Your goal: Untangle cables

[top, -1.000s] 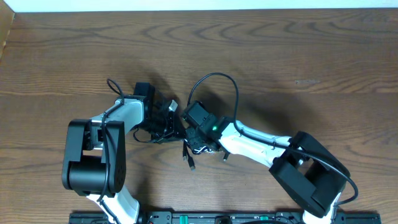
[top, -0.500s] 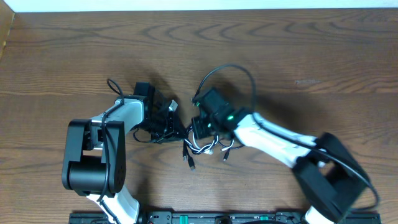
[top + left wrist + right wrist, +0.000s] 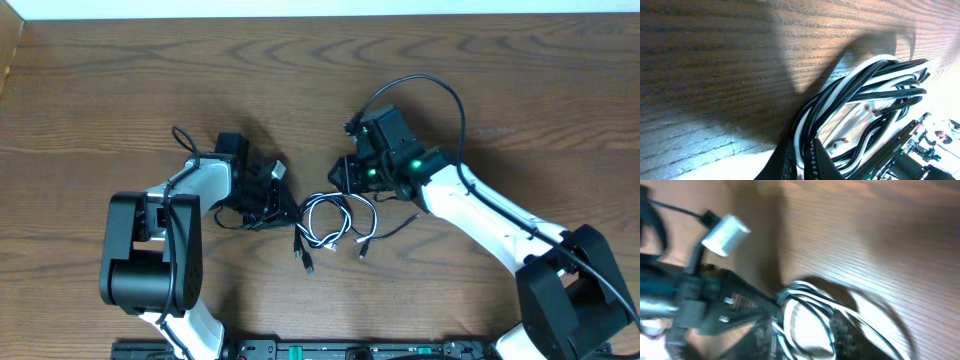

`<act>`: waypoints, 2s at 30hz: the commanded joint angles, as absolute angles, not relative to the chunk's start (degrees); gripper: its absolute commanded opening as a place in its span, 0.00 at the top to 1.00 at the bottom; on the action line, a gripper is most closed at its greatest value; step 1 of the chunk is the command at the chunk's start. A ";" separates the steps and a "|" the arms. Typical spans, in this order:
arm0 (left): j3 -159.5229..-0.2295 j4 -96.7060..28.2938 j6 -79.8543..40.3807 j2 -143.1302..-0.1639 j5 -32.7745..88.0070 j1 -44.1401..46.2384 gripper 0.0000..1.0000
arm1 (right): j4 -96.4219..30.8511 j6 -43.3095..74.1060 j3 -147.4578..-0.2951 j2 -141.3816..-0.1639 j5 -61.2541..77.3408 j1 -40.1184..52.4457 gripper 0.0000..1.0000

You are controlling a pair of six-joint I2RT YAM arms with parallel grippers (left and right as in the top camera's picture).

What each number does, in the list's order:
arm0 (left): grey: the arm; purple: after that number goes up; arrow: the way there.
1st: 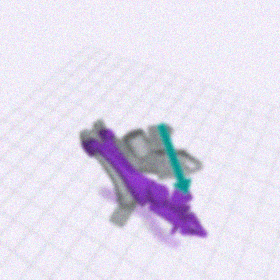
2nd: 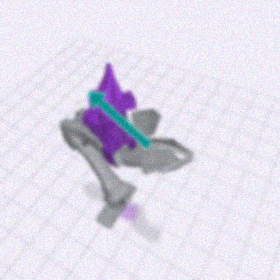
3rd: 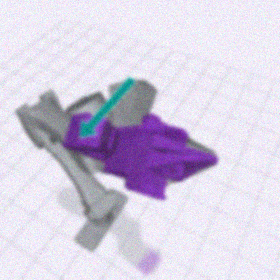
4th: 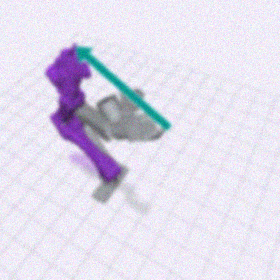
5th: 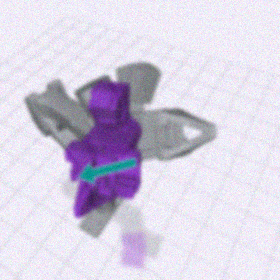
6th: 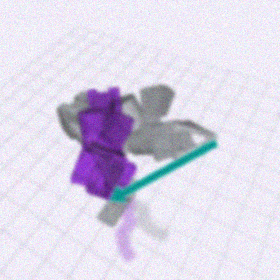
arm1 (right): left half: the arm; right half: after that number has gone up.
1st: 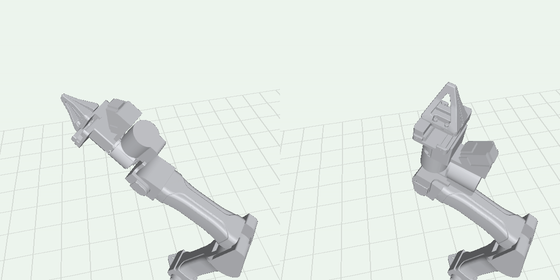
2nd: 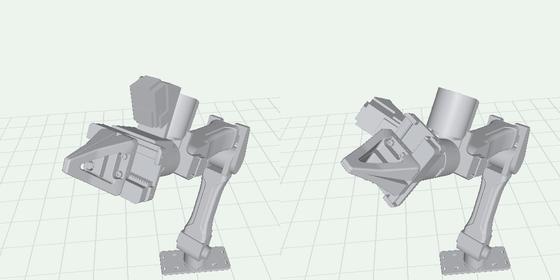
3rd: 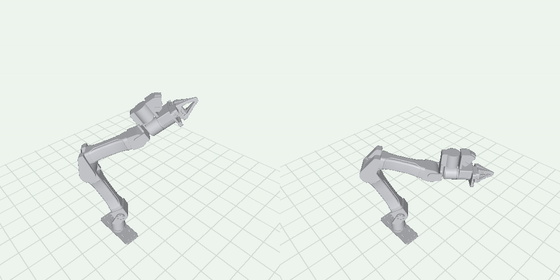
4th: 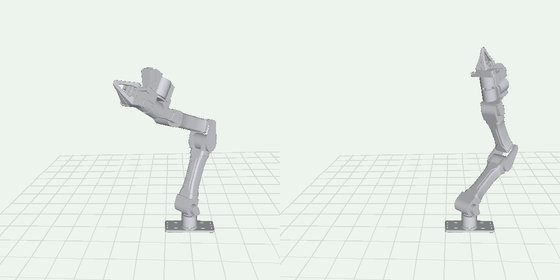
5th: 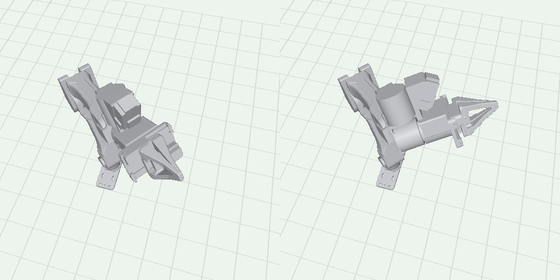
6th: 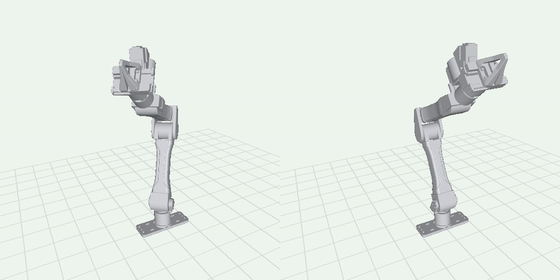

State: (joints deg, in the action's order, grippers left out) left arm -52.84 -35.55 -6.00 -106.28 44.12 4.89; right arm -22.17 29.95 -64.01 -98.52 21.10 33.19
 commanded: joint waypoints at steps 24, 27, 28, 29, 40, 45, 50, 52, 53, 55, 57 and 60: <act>-52.80 -40.60 5.54 -86.78 54.81 5.21 0.93 | -39.62 20.91 -63.99 -98.56 -5.89 23.42 0.47; -52.80 -39.77 5.48 -80.51 54.39 5.21 0.93 | -39.57 20.93 -63.99 -98.56 -5.87 22.74 0.47; -52.80 -39.55 5.50 -78.39 54.06 5.21 0.93 | -39.51 20.93 -63.99 -98.56 -5.87 22.68 0.47; -52.80 -39.33 5.43 -76.66 53.52 5.21 0.93 | -39.46 20.93 -63.99 -98.56 -5.87 22.68 0.47; -52.80 -38.09 5.06 -67.29 53.12 5.21 0.93 | -39.44 20.91 -63.99 -98.56 -5.15 22.70 0.43; -52.73 -38.09 4.86 -67.88 53.12 5.21 0.93 | -38.79 19.99 -63.99 -98.56 -1.78 22.70 0.37; -52.73 -38.09 4.86 -68.27 53.12 5.21 0.93 | -36.69 12.47 -63.99 -98.56 10.96 22.70 0.21; -52.73 -38.09 4.86 -68.27 53.12 5.21 0.93 | -35.94 7.90 -63.99 -98.56 19.75 22.70 0.17; -52.73 -38.09 4.86 -68.27 53.12 5.21 0.93 | -35.68 5.56 -63.99 -98.56 24.12 22.70 0.15; -52.73 -38.09 4.86 -68.27 53.12 5.21 0.93 | -35.38 1.02 -63.99 -98.56 32.77 22.70 0.15; -52.73 -38.09 4.89 -68.27 53.12 5.21 0.93 | -35.35 -2.50 -63.99 -98.56 39.40 22.70 0.15; -52.73 -38.09 4.89 -68.27 53.10 5.21 0.93 | -35.40 -7.03 -63.99 -98.56 47.46 22.70 0.15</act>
